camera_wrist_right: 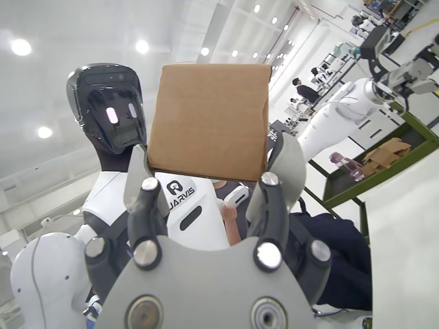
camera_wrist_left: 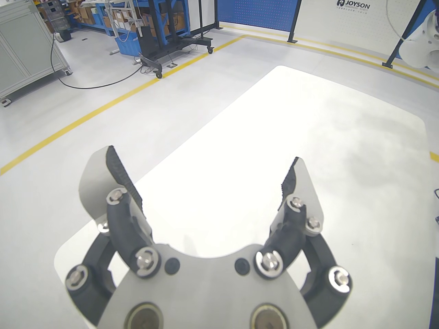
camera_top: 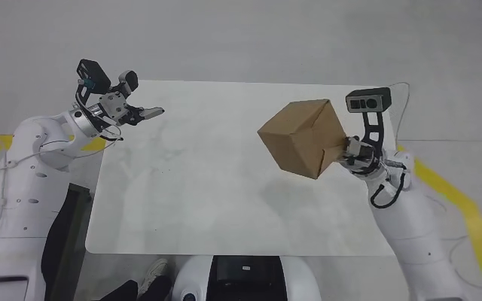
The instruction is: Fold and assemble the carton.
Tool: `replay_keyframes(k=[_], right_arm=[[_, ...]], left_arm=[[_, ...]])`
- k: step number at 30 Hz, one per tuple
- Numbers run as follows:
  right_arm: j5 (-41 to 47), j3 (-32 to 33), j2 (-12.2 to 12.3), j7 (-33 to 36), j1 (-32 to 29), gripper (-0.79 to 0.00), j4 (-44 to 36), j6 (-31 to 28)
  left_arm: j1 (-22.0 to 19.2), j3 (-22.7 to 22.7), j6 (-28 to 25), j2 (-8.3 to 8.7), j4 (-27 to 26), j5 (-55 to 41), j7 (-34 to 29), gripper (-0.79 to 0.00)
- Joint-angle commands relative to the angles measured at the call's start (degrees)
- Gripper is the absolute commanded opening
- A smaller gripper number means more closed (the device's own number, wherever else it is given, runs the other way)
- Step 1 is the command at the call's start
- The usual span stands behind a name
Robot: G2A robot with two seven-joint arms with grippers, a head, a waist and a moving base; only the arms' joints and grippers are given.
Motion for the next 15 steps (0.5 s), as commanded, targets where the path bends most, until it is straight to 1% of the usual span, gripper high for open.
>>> replay_keyframes(k=[1, 4, 6, 7, 9, 11, 15], right_arm=[[-5.66, 0.60, 0.25, -0.20, 0.16, -0.785, 1.03, -0.68], [-14.85, 1.88, 0.77, -1.73, -0.71, -0.785, 0.81, -1.88], [-23.63, 3.71, 1.34, -3.81, -2.00, -0.785, -0.28, -2.68], [-30.58, 5.25, 1.77, -5.55, -2.67, -0.785, -1.40, -2.78], [-37.11, 5.80, 2.14, -7.15, -4.79, -0.785, -5.01, -2.34], [-46.81, 7.06, 2.61, -9.39, -6.63, -0.785, -8.00, -1.96], [-62.14, 8.84, 3.28, -14.05, -10.01, -0.785, -11.63, 0.18]], left_arm=[[0.00, 0.00, 0.00, 0.00, 0.00, 0.00, 0.00, 0.000], [0.00, 0.00, 0.00, 0.00, 0.00, 0.00, 0.00, 0.000], [0.00, 0.00, 0.00, 0.00, 0.00, 0.00, 0.00, 0.000], [0.00, 0.00, 0.00, 0.00, 0.00, 0.00, 0.00, 0.000], [0.00, 0.00, 0.00, 0.00, 0.00, 0.00, 0.00, 0.000], [0.00, 0.00, 0.00, 0.00, 0.00, 0.00, 0.00, 0.000], [0.00, 0.00, 0.00, 0.00, 0.00, 0.00, 0.00, 0.000]])
